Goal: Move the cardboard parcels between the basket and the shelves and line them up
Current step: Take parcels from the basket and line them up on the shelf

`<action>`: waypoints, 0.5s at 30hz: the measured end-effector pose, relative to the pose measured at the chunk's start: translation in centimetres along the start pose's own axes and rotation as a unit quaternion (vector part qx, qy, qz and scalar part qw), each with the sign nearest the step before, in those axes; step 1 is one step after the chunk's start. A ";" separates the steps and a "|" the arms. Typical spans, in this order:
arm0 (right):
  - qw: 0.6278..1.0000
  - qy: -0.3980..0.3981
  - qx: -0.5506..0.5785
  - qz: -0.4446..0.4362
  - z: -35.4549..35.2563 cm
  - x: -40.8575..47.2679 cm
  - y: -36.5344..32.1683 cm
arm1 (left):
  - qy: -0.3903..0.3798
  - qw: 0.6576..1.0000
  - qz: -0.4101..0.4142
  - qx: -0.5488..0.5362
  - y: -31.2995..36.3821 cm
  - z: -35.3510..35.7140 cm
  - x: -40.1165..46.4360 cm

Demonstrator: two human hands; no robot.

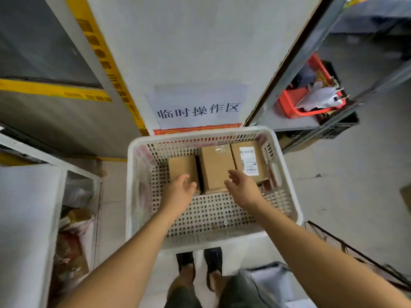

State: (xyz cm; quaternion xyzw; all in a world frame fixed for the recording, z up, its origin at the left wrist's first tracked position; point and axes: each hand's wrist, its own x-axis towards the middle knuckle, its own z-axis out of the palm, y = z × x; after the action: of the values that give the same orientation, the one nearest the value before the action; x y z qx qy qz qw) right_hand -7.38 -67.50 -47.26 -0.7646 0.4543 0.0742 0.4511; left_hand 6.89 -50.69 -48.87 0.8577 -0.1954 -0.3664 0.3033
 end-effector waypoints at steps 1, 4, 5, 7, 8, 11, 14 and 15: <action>1.000 0.006 -0.002 0.009 0.3 0.9 0.6 | -0.006 1.000 0.000 0.006 -0.3 0.7 1.4; 0.999 0.009 -0.014 0.037 1.3 3.4 2.2 | -0.027 0.999 -0.010 0.019 -1.3 2.8 5.1; 0.999 0.010 -0.019 0.041 1.6 4.2 2.7 | -0.031 0.999 -0.013 0.022 -1.7 3.5 6.2; 0.998 0.015 -0.029 0.046 2.2 5.9 3.7 | -0.043 0.998 -0.022 0.032 -2.1 4.9 8.3; 0.998 0.017 -0.034 0.050 2.6 6.8 4.2 | -0.048 0.998 -0.028 0.038 -2.2 5.6 9.3; 0.997 0.020 -0.058 0.052 3.7 9.5 5.5 | -0.067 0.996 -0.050 0.041 -2.4 8.0 12.0; 0.996 0.020 -0.074 0.050 4.5 11.5 6.3 | -0.081 0.994 -0.078 0.002 -2.4 10.0 13.8; 0.996 0.022 -0.077 0.046 4.7 12.1 6.7 | -0.081 0.993 -0.088 -0.015 -2.5 10.8 14.5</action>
State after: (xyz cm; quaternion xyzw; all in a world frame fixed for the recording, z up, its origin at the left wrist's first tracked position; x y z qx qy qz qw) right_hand -4.15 -72.72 -60.49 -0.7765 0.4918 0.1129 0.3773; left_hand 8.65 -60.97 -63.86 0.8344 -0.1371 -0.4627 0.2662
